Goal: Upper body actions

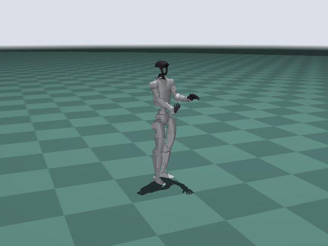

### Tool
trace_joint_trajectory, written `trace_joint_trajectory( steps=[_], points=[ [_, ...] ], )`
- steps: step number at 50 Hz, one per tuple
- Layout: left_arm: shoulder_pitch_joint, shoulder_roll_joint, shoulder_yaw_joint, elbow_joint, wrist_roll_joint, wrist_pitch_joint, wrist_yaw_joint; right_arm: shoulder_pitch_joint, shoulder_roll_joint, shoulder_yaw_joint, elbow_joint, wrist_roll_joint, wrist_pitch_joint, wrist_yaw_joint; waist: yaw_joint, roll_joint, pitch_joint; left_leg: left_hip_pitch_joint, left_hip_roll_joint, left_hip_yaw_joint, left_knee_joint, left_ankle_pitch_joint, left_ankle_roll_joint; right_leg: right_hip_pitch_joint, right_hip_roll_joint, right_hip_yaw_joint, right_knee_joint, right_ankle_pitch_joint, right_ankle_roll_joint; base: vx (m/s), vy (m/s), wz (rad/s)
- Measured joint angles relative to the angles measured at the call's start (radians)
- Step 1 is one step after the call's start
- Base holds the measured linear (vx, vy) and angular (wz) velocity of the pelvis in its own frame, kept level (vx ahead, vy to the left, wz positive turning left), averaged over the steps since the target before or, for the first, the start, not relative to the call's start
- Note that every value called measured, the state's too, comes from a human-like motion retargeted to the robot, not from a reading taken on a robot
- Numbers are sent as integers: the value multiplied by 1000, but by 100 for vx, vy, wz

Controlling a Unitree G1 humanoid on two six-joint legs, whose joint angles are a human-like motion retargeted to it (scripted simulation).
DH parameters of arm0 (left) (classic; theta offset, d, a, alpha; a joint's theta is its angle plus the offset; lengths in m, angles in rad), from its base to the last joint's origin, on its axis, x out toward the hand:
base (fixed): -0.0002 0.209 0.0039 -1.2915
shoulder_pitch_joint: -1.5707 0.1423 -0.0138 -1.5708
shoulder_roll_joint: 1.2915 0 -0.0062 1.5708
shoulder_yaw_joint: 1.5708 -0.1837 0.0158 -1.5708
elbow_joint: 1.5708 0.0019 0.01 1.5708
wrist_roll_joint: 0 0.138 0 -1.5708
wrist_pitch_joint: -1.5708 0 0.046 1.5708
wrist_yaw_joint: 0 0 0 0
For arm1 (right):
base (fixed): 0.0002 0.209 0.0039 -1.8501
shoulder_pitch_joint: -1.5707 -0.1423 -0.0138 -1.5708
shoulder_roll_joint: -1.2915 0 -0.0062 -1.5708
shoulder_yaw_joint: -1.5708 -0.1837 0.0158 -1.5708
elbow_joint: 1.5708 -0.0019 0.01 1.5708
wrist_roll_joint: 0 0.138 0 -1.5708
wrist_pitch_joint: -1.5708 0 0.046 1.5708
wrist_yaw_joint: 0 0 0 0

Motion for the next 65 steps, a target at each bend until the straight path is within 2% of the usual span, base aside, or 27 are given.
trace_joint_trajectory(
  steps=[18, 43, 58, 65],
  points=[
    [15, -23, -7, 37, -15, 1, -65, 1, 8, -11, 34, 31, 30, -32, -27, -1, 14, 6, 3, 5, -5, 5, 1, -11, 0, 17, 4, 19, 0, -4, -3, -4],
    [34, -11, -3, 32, -35, -10, -73, -12, 23, -10, 48, 44, 32, -71, -99, 21, 12, 31, 33, 138, -20, -5, -12, -75, 27, 165, 20, 69, 4, -6, -1, -29],
    [39, -30, -10, 69, -57, 0, -89, -17, 22, -15, 59, 62, 56, -103, -98, 17, 6, 30, 35, 123, -20, -1, -11, -75, 26, 160, 24, 73, 5, 0, 0, 0],
    [38, -40, -3, 64, -57, -9, -59, -21, 17, -16, 44, 57, 38, -101, -92, 17, 1, 29, 32, 106, -18, 2, -8, -69, 22, 147, 24, 72, 4, 0, 0, 0]
  ],
)
